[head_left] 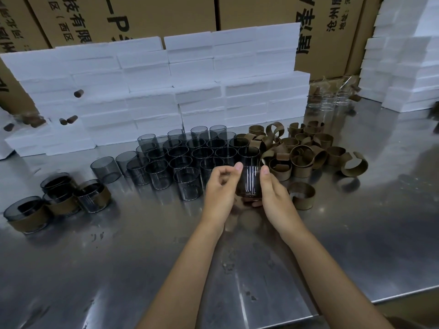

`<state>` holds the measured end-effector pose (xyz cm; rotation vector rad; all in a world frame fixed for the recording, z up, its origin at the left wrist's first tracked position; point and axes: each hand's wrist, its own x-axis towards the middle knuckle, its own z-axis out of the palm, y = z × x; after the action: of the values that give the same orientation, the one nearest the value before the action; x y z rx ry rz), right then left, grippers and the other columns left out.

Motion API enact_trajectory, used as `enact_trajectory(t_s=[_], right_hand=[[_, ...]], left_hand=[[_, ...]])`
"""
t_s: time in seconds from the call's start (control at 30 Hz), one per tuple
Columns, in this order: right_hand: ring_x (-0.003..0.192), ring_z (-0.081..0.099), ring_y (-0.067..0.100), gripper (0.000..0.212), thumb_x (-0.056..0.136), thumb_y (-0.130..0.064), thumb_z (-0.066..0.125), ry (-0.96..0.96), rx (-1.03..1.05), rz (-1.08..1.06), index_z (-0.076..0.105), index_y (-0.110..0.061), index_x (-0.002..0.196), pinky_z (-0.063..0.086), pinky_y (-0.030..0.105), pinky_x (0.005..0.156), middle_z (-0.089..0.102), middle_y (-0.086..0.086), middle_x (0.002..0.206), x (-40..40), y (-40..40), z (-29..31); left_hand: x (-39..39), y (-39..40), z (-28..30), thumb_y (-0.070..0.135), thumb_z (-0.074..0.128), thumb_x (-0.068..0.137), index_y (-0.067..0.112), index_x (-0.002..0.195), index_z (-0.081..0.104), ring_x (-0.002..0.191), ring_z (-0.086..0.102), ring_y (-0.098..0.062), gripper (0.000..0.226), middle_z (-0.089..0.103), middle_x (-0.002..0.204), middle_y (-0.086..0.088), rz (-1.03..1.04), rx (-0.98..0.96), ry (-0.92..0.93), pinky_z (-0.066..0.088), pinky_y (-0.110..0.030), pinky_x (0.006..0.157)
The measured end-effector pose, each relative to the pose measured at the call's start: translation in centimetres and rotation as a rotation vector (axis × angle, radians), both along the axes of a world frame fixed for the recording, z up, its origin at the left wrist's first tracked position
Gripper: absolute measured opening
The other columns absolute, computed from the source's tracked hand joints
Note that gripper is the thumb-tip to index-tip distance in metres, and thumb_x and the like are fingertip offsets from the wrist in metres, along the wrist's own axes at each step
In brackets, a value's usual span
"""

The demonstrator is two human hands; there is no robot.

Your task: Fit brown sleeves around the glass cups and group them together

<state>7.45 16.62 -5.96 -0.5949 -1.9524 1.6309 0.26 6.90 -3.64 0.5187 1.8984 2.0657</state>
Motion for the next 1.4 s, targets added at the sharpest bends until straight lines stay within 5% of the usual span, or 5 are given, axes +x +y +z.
enact_trajectory(t_s=[0.27, 0.43, 0.63, 1.0, 1.4], right_hand=[[0.097, 0.073, 0.014, 0.031, 0.107, -0.045, 0.043, 0.081, -0.048, -0.033, 0.067, -0.028, 0.118, 0.057, 0.021, 0.066, 0.075, -0.004, 0.107, -0.3, 0.3, -0.4], [0.112, 0.067, 0.004, 0.074, 0.078, -0.079, 0.060, 0.069, -0.062, 0.003, 0.065, -0.028, 0.131, 0.055, 0.039, 0.101, 0.073, -0.011, 0.119, 0.0, -0.1, 0.2], [0.102, 0.064, -0.014, 0.066, 0.071, -0.084, 0.054, 0.066, -0.033, 0.044, 0.068, -0.038, 0.117, 0.045, 0.015, 0.088, 0.071, -0.029, 0.106, 0.4, -0.7, 0.9], [0.119, 0.061, 0.008, 0.081, 0.083, -0.082, 0.029, -0.019, 0.007, 0.022, 0.055, -0.027, 0.137, 0.048, 0.045, 0.109, 0.066, -0.015, 0.118, 0.1, -0.5, 0.4], [0.118, 0.065, 0.015, 0.036, 0.109, -0.041, 0.038, 0.115, 0.015, -0.049, 0.060, -0.026, 0.133, 0.051, 0.050, 0.105, 0.069, -0.004, 0.122, 0.1, 0.3, -0.2]], left_hand=[[-0.1, -0.2, 0.1, 0.039, 0.061, 0.102, 0.005, 0.109, 0.068, 0.104, 0.071, -0.034, 0.035, 0.075, 0.108, -0.017, 0.053, -0.009, -0.053, 0.060, -0.051, 0.089], [-0.1, -0.3, 0.3, 0.051, 0.067, 0.094, 0.002, 0.119, 0.072, 0.110, 0.072, -0.033, 0.055, 0.076, 0.114, -0.018, -0.104, 0.083, -0.202, 0.057, -0.050, 0.099], [-0.1, -0.1, 0.1, 0.067, 0.069, 0.084, 0.027, 0.113, 0.079, 0.110, 0.073, -0.018, 0.050, 0.078, 0.115, -0.002, -0.300, 0.018, -0.177, 0.059, -0.033, 0.089], [-0.3, -0.1, -0.1, 0.044, 0.066, 0.096, 0.011, 0.114, 0.069, 0.071, 0.064, -0.001, 0.038, 0.067, 0.082, 0.007, -0.062, 0.006, -0.006, 0.051, -0.021, 0.070], [-1.0, -0.3, -0.4, 0.038, 0.072, 0.094, 0.008, 0.109, 0.071, 0.099, 0.076, -0.025, 0.033, 0.079, 0.102, -0.008, -0.050, 0.064, -0.092, 0.061, -0.044, 0.091]])
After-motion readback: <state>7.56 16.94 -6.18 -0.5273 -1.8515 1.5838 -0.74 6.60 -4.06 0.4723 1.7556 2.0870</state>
